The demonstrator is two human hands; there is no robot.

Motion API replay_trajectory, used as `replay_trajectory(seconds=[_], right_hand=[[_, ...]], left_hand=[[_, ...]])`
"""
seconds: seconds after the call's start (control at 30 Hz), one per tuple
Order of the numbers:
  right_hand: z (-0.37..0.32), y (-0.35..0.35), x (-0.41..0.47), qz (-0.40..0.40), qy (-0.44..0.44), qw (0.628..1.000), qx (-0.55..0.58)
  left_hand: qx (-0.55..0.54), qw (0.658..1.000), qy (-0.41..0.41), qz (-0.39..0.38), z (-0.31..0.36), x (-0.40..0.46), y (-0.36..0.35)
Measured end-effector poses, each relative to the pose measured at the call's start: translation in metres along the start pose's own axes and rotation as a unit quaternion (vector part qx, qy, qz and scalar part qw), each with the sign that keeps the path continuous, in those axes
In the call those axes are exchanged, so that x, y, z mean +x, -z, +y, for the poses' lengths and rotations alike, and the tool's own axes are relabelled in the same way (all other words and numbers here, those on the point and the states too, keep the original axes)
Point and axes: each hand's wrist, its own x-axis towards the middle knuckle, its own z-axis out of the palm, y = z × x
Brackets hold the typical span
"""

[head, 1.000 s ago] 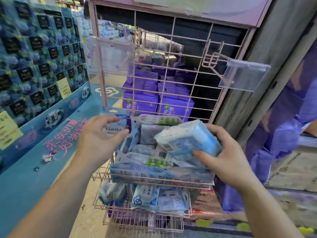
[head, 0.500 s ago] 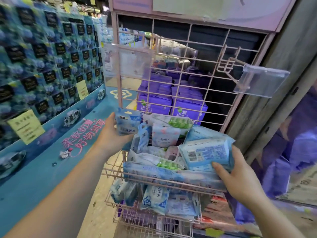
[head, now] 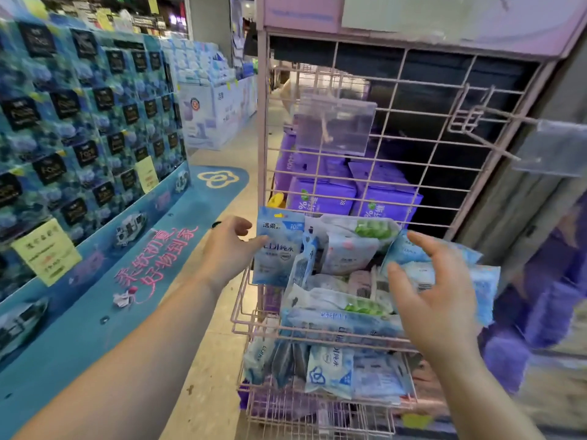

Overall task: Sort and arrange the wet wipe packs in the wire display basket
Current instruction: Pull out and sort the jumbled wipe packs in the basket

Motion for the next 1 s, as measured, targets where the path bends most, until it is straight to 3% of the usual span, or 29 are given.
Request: replay_trajectory(seconds=[0.07, 0.13, 0.17, 0.23, 0.27, 0.33, 0.4, 0.47, 0.6, 0.73, 0.87, 1.0], right_hand=[[-0.005, -0.004, -0.001, 0.006, -0.044, 0.998, 0.041], [-0.012, -0.012, -0.004, -0.009, -0.055, 0.997, 0.062], [-0.017, -0.02, -0.005, -0.035, -0.058, 0.996, 0.065], [-0.025, -0.036, -0.006, -0.104, -0.073, 0.99, 0.056], [-0.026, -0.043, -0.006, -0.138, -0.091, 0.985, 0.052], [-0.025, -0.048, -0.005, -0.191, -0.133, 0.971, 0.056], [-0.021, -0.048, -0.003, -0.202, -0.156, 0.965, 0.055], [-0.019, -0.047, 0.001, -0.204, -0.164, 0.964, 0.054], [-0.029, -0.061, 0.014, -0.267, -0.138, 0.953, 0.043], [-0.039, -0.087, 0.022, -0.325, -0.138, 0.93, 0.107], [-0.042, -0.104, 0.022, -0.297, -0.142, 0.937, 0.12], [-0.043, -0.111, 0.024, -0.324, -0.181, 0.921, 0.121]], left_hand=[[-0.031, 0.999, -0.025, -0.007, 0.005, -0.009, 0.007], [-0.084, 0.992, -0.048, -0.08, 0.021, -0.022, 0.008], [-0.065, 0.987, -0.057, -0.136, 0.029, -0.028, 0.003], [0.076, 0.964, -0.11, -0.23, 0.041, -0.037, -0.014], [0.131, 0.954, -0.135, -0.234, 0.043, -0.039, -0.02], [0.119, 0.96, -0.137, -0.213, 0.038, -0.034, -0.02], [-0.063, 0.971, -0.059, -0.222, 0.03, -0.024, -0.004], [-0.225, 0.942, 0.021, -0.248, 0.025, -0.014, 0.014], [-0.279, 0.918, 0.037, -0.279, 0.022, -0.005, 0.031], [-0.28, 0.918, 0.015, -0.282, 0.024, -0.012, 0.036], [-0.271, 0.935, 0.003, -0.229, 0.017, -0.01, 0.042], [-0.059, 0.981, -0.081, -0.165, 0.003, -0.004, 0.031]])
